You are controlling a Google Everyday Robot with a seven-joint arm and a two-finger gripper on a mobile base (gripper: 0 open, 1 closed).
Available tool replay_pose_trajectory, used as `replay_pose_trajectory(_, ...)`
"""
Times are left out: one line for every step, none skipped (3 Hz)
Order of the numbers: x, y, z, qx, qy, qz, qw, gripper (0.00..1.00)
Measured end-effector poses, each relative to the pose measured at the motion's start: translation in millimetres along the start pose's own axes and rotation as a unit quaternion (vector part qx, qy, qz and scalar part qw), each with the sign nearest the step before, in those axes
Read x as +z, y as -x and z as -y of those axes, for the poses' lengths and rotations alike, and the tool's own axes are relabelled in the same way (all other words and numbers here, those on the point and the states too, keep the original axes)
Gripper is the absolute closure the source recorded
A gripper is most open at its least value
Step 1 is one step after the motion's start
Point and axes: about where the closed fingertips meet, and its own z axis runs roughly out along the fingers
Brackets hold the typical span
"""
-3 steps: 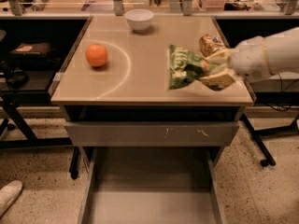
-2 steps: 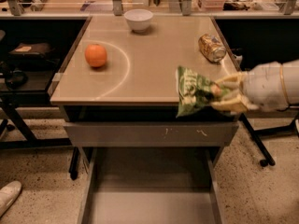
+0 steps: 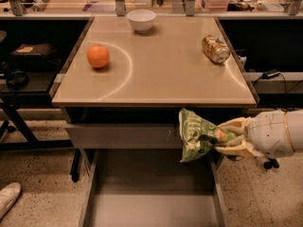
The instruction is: Place green jalapeno chip bag into middle drawer
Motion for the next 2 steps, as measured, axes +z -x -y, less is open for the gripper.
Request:
replay_pose_trajectory(1,1,0,-0.001,0.0,0.0,1.0,1.0)
replay_pose_trajectory(22,-6,-8,0.001,0.019,-0.005,0.9998,1.0)
